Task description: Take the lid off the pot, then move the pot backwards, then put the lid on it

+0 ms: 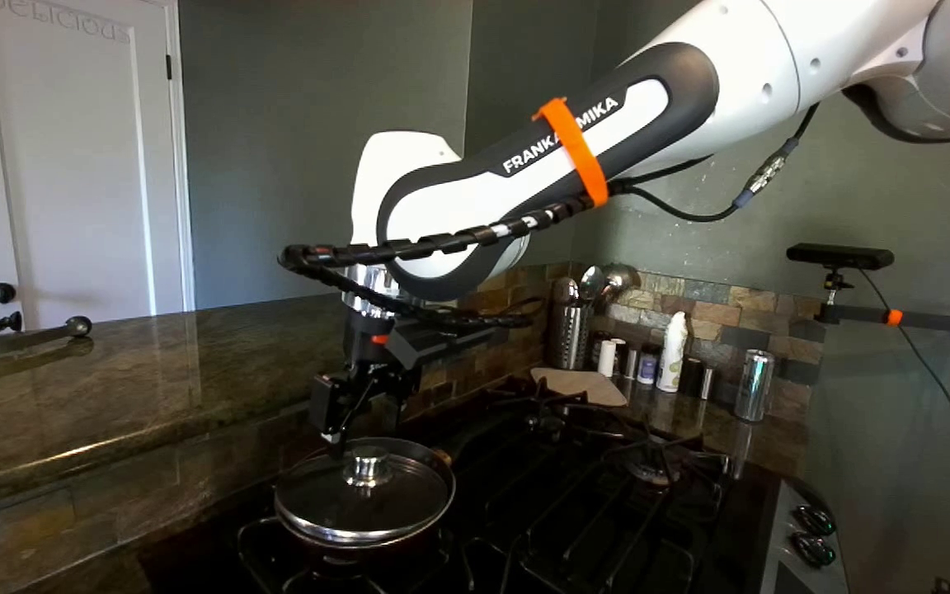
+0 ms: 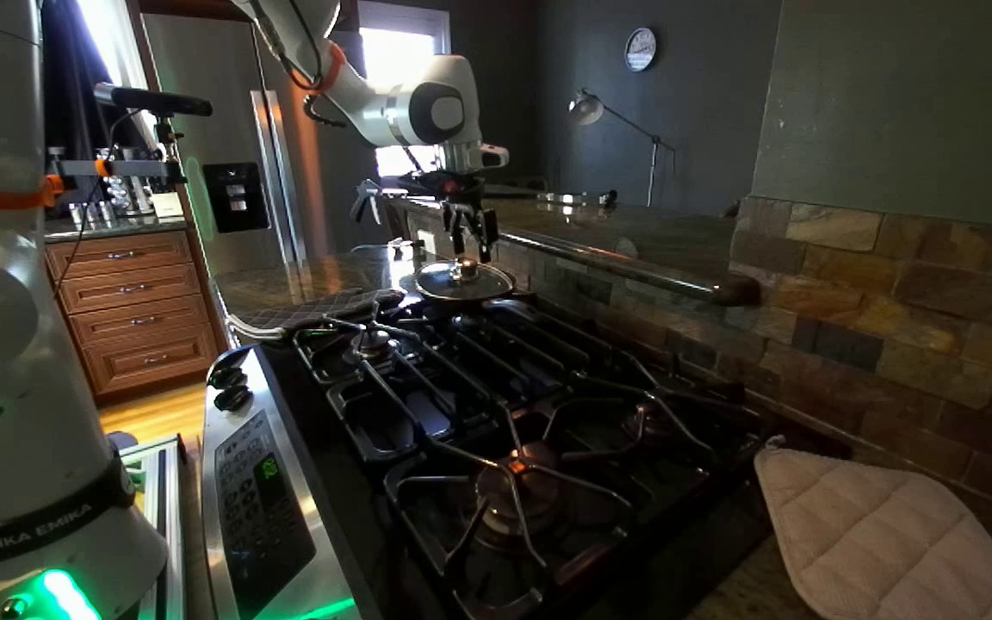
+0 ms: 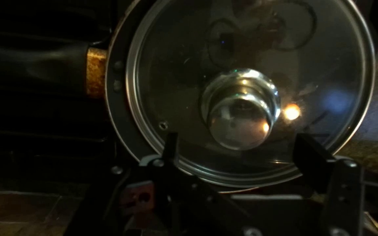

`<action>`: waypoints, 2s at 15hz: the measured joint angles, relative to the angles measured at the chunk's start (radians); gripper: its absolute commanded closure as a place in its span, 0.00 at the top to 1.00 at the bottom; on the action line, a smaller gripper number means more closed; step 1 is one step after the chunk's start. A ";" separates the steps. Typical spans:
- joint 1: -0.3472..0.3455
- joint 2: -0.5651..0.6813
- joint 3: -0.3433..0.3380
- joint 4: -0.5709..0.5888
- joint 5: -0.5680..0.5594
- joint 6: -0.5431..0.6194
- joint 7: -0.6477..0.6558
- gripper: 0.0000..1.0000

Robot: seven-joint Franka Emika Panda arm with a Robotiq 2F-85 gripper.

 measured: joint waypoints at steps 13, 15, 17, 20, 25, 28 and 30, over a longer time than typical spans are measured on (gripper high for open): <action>-0.001 0.013 -0.006 0.001 0.044 0.000 0.006 0.29; -0.001 0.012 -0.008 0.001 0.045 0.000 0.009 0.41; -0.001 0.012 -0.011 0.001 0.048 0.000 0.014 0.55; -0.002 0.011 -0.016 0.001 0.059 -0.001 0.027 0.77; -0.006 0.009 -0.019 0.001 0.122 -0.027 0.031 1.00; -0.008 0.007 -0.019 0.001 0.166 -0.063 0.032 0.94; -0.011 0.006 -0.019 0.001 0.188 -0.083 0.033 0.73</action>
